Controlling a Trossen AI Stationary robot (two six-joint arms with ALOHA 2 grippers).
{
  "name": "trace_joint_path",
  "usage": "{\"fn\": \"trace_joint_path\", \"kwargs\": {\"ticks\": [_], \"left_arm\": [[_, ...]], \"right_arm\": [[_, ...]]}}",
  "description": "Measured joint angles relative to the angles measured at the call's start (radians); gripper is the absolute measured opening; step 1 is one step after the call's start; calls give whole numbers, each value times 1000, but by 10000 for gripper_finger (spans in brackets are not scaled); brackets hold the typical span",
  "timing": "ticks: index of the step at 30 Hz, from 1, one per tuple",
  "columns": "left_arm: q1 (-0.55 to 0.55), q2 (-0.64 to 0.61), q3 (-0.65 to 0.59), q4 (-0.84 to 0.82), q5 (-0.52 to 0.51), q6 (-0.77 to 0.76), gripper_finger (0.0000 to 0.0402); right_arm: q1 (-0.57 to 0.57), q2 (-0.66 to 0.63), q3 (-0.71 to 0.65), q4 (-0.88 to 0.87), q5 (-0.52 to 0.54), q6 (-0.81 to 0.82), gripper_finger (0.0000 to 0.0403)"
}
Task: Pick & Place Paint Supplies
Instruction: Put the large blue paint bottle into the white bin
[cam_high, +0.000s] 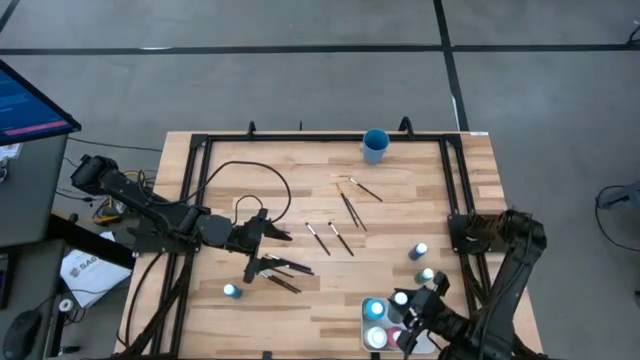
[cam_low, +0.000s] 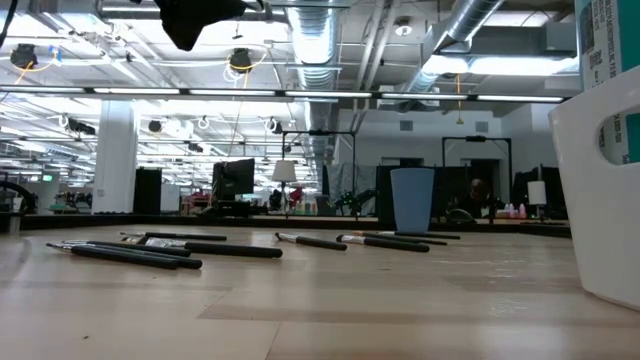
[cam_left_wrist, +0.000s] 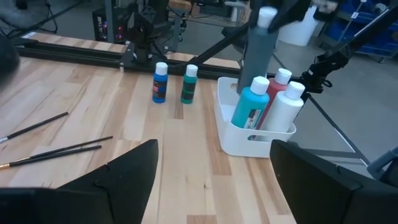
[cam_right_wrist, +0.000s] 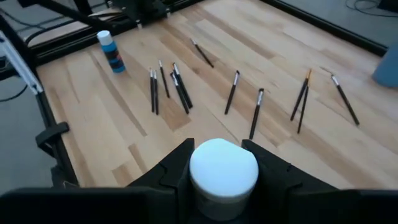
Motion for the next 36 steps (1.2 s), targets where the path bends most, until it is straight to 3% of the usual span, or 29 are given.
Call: {"fn": "trace_joint_path", "kwargs": {"ticks": [14, 36], "left_arm": [[0, 0, 0, 22, -7, 0, 301], [0, 0, 0, 55, -28, 0, 301]], "right_arm": [[7, 104, -8, 0, 29, 84, 113], [17, 107, -104, 58, 23, 159, 113]]}}
